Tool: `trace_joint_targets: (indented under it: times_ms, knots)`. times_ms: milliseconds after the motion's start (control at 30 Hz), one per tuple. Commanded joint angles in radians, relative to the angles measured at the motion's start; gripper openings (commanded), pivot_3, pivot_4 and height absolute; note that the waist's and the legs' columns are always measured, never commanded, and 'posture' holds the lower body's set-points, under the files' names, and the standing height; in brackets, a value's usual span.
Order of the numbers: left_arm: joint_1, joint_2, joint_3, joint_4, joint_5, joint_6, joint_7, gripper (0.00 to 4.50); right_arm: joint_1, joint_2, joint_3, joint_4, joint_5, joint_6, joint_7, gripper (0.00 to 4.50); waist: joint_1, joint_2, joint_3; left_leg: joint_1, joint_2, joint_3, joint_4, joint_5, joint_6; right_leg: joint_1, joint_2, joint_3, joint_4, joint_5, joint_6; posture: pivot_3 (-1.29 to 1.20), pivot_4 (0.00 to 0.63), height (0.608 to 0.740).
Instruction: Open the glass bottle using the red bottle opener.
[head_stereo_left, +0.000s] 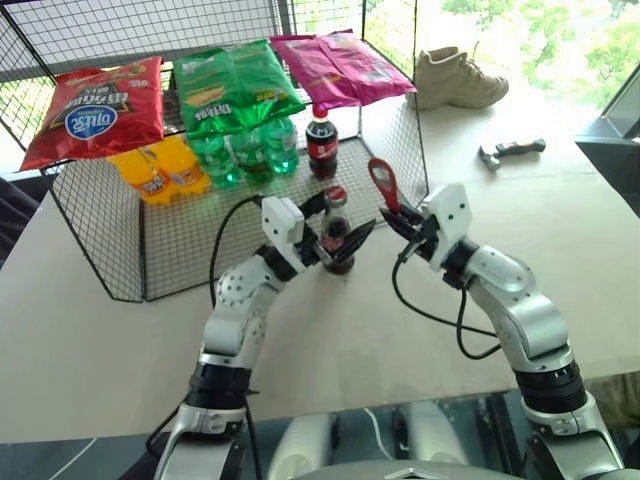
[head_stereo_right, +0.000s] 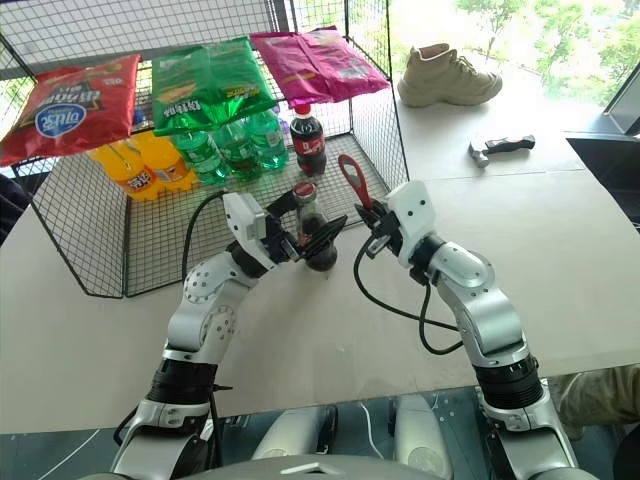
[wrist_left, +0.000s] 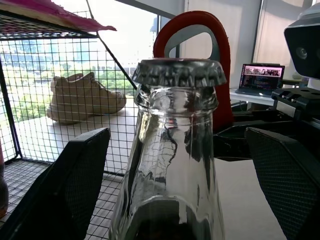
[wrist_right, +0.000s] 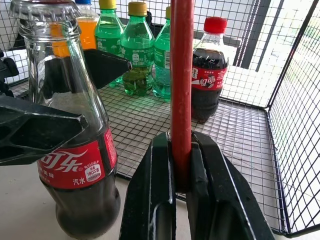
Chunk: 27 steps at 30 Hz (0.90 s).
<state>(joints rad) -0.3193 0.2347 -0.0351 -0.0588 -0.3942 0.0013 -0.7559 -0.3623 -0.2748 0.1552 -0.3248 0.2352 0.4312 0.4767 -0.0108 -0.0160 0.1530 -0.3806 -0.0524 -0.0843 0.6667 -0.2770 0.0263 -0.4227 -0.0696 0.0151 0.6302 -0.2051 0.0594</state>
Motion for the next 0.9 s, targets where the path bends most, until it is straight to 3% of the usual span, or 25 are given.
trace_joint_targets:
  times_ms: [33,67,100,233,333,767,900]
  knots:
    - [-0.004,0.003,0.019,-0.052,-0.016,-0.020,0.004,4.21,-0.017,0.002,-0.017,-0.012,0.008,-0.020,0.006,0.00,0.000,0.000,0.000,0.000,0.000,0.000,0.000,0.000,0.000,0.000,0.000,0.000,0.000,0.000,0.000,0.00,0.150,0.740]
    - [-0.005,0.003,0.020,-0.052,-0.017,-0.020,0.004,3.70,-0.018,0.002,-0.018,-0.010,0.008,-0.021,0.007,0.00,0.000,0.000,0.000,0.000,0.000,0.000,0.000,0.000,0.000,0.000,0.000,0.000,0.000,0.000,0.000,0.00,0.150,0.740]
    - [-0.006,0.002,0.021,-0.051,-0.017,-0.021,0.004,3.64,-0.018,0.002,-0.018,-0.010,0.008,-0.021,0.007,0.00,0.000,0.000,0.000,0.000,0.000,0.000,0.000,0.000,0.000,0.000,0.000,0.000,0.000,0.000,0.000,0.00,0.150,0.740]
    - [-0.007,-0.001,0.020,-0.046,-0.016,-0.023,0.002,1.97,-0.018,0.002,-0.018,-0.008,0.007,-0.022,0.006,0.00,0.000,0.000,0.000,0.000,0.000,0.000,0.000,0.000,0.000,0.000,0.000,0.000,0.000,0.000,0.000,0.00,0.150,0.740]
    - [-0.003,-0.003,0.017,-0.040,-0.008,-0.026,-0.001,1.53,-0.018,0.002,-0.019,-0.009,0.006,-0.022,0.005,0.00,0.000,0.000,0.000,0.000,0.000,0.000,0.000,0.000,0.000,0.000,0.000,0.000,0.000,0.000,0.000,0.00,0.150,0.740]
    - [0.017,0.008,0.003,-0.022,0.025,-0.041,0.001,1.53,-0.041,0.001,0.008,-0.010,-0.016,-0.035,0.017,0.00,0.000,0.000,0.000,0.001,0.000,0.000,0.000,0.000,0.000,0.001,0.000,0.000,0.000,0.000,0.000,0.00,0.150,0.740]
    - [0.014,0.008,-0.005,-0.008,0.036,-0.048,-0.001,1.53,-0.080,-0.035,0.072,0.018,-0.131,-0.149,0.032,0.00,-0.001,0.000,0.000,0.002,0.000,0.000,0.000,0.000,0.000,0.001,0.000,0.000,0.000,0.000,0.000,0.00,0.150,0.740]
